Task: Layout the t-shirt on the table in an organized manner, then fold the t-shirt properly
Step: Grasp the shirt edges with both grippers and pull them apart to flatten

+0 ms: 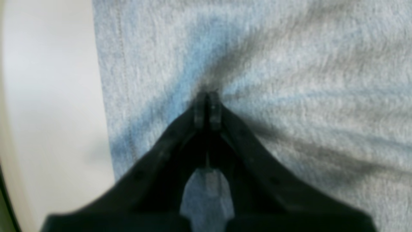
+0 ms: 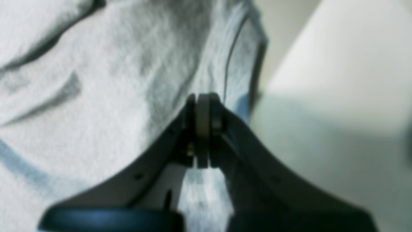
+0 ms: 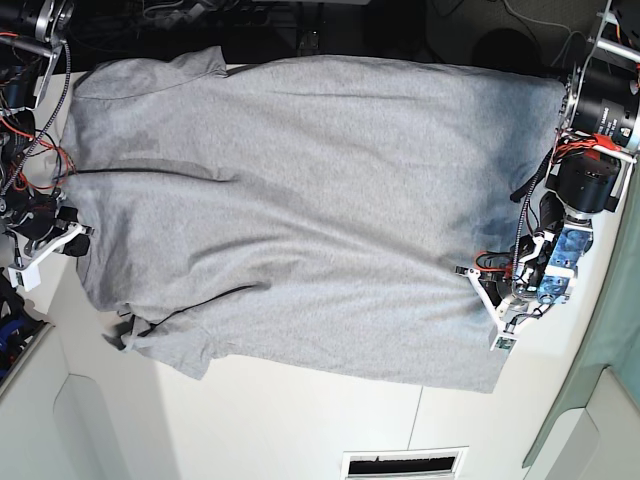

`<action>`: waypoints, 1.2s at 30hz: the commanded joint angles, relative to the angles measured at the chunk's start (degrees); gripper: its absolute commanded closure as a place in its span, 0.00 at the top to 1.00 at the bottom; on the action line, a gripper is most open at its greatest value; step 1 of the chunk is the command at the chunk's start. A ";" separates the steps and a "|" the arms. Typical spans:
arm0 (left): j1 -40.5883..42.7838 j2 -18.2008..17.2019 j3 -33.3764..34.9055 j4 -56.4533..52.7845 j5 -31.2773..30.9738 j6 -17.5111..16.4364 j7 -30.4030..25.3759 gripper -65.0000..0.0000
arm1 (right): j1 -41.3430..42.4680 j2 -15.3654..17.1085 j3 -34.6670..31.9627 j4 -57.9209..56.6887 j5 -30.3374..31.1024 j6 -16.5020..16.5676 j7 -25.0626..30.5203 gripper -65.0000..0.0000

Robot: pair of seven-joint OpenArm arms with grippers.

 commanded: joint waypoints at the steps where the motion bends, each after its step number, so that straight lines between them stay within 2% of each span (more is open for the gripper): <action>1: -0.76 -0.50 -0.15 0.15 0.28 0.17 2.56 0.00 | 1.09 1.31 0.26 0.76 2.10 0.07 0.68 0.00; 5: -0.63 -0.59 -0.15 0.15 0.28 0.20 3.10 0.00 | -0.22 1.31 0.35 0.92 3.32 0.11 -0.42 0.00; 10: 0.22 -2.56 -0.15 0.15 0.26 0.20 3.61 0.00 | -4.70 1.90 0.35 0.92 3.08 0.28 -0.46 0.00; 18: 0.22 -3.04 -0.15 0.15 0.02 -0.04 4.42 0.00 | -9.97 5.99 0.35 1.01 7.93 0.28 0.96 0.00; 22: 0.20 -3.26 -0.15 0.15 0.04 -0.07 6.03 0.00 | -9.97 7.45 0.37 1.03 8.15 0.28 0.09 0.00; 26: 0.20 -3.39 -0.15 0.15 0.04 -0.31 7.82 0.00 | -9.99 7.61 0.37 1.03 8.20 0.28 -2.47 0.00; 29: 0.15 -3.37 -0.15 0.17 -1.11 -3.13 8.00 0.00 | -10.01 7.65 0.52 1.03 9.31 0.28 -2.82 0.00; 32: 0.15 -3.39 -0.17 1.05 -4.17 -6.51 8.02 0.00 | -9.99 7.61 1.79 1.55 12.90 0.28 -2.82 0.00; 36: 0.17 -4.28 -0.26 4.52 -8.92 -7.19 8.02 0.00 | -9.99 7.61 4.07 3.76 16.35 0.94 -3.91 0.00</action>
